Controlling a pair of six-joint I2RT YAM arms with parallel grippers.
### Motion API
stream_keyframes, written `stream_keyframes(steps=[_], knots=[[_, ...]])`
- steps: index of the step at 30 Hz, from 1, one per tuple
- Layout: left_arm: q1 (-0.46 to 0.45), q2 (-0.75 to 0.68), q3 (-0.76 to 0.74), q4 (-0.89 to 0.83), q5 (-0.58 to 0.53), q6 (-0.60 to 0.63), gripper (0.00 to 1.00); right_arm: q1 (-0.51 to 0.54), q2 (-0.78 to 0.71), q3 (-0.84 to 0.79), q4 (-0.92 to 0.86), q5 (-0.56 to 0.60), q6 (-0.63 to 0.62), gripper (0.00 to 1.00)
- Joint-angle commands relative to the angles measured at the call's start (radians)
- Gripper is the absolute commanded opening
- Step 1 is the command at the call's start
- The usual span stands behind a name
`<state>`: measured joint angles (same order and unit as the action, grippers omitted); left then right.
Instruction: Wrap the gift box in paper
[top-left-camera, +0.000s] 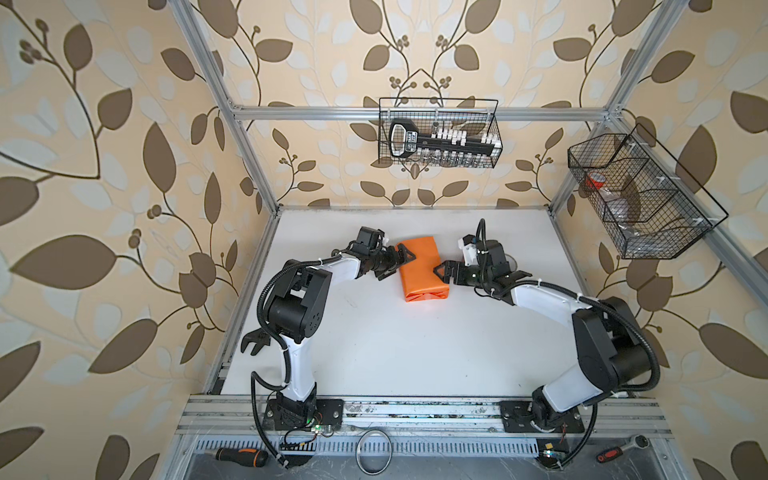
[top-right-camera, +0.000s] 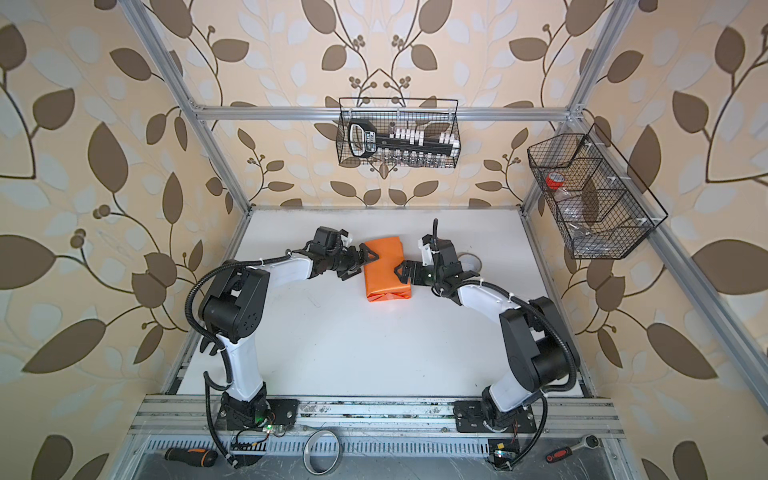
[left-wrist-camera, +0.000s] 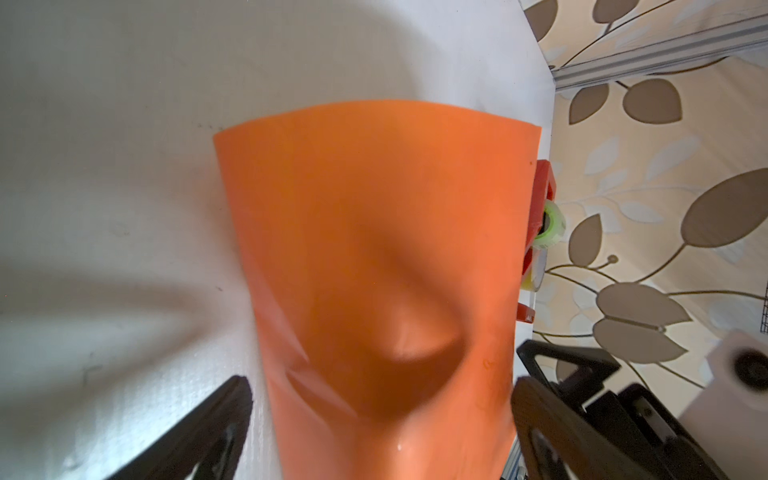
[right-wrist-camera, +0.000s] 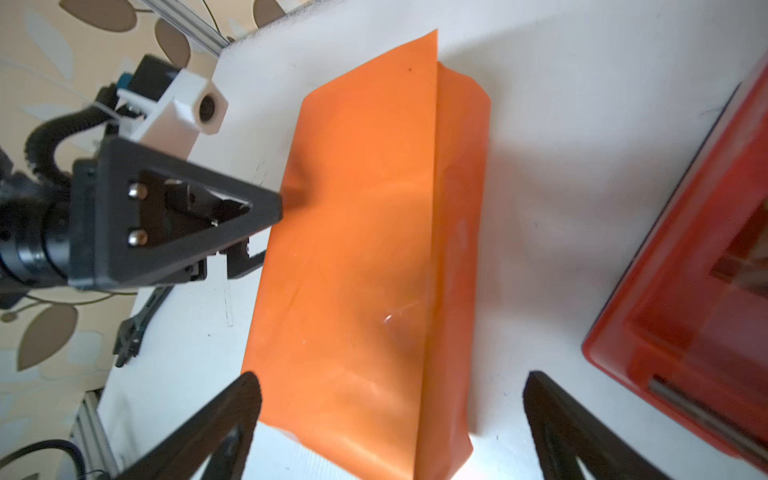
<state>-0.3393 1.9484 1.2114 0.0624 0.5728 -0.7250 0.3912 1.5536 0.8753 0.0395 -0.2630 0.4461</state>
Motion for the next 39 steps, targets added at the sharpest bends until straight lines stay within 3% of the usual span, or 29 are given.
stream_keyframes(steps=[1,9,22,39], knots=[[0.003,-0.006,0.019,-0.004,-0.005,0.027,0.99,0.054,-0.027,-0.036,-0.07,0.1,-0.078,1.0],[0.005,-0.012,0.016,-0.006,-0.004,0.033,0.99,0.12,0.024,-0.002,-0.106,0.2,-0.101,1.0],[0.01,-0.006,0.019,-0.013,0.001,0.043,0.99,0.12,0.11,0.056,-0.104,0.215,-0.094,1.0],[0.012,0.01,0.022,-0.017,0.005,0.05,0.99,0.074,0.134,0.059,-0.023,0.035,-0.02,0.99]])
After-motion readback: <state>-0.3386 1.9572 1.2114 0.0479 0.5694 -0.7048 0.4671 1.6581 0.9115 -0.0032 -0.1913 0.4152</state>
